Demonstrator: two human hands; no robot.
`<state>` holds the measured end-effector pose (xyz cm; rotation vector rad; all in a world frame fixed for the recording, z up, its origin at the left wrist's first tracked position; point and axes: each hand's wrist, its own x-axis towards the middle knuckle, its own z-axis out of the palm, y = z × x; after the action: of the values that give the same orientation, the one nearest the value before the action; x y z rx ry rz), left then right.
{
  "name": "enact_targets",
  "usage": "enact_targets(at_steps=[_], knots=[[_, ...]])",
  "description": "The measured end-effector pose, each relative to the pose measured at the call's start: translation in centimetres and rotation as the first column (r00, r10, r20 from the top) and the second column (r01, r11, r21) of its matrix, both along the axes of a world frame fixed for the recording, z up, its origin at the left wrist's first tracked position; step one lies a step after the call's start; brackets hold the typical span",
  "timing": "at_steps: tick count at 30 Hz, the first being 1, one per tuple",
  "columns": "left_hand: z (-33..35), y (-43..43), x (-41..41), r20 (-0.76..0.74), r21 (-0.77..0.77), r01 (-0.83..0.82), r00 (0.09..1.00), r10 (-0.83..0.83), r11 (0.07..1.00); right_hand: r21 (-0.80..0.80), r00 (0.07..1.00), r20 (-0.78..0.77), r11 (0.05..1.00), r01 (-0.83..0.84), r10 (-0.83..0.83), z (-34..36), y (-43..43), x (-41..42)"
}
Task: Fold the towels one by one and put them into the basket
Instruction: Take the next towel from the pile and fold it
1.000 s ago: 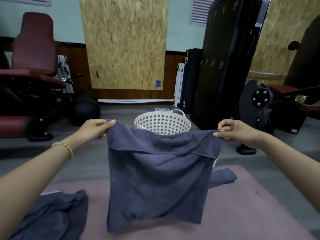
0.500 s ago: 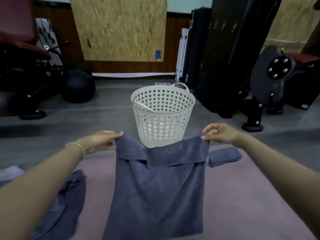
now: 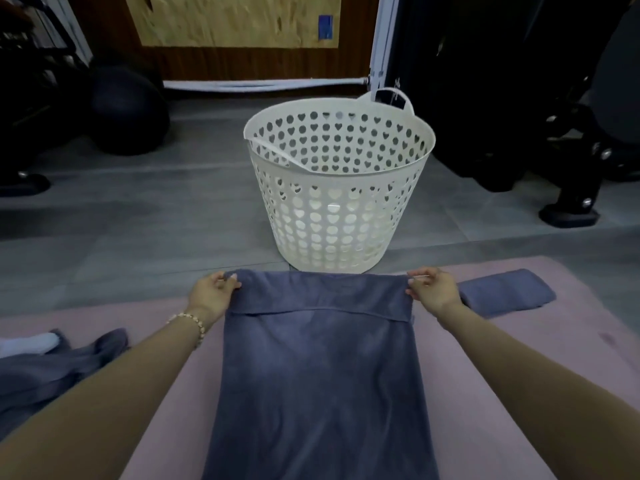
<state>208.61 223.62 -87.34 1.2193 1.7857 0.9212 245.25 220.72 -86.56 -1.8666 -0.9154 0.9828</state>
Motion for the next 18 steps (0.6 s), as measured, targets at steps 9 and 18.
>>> enact_targets(at_steps=[9,18], knots=[[-14.3,-8.8,-3.4,-0.219,-0.502,0.007,0.966,-0.135,0.865,-0.256,0.973,0.110,0.952,-0.169,0.202,-12.7,-8.4,-1.2],[-16.7,-17.0,-5.9,-0.148,-0.485,0.244,0.923,-0.354,0.840,-0.436,0.968,0.002,0.871,-0.226,0.252,-18.1,-18.5,2.0]])
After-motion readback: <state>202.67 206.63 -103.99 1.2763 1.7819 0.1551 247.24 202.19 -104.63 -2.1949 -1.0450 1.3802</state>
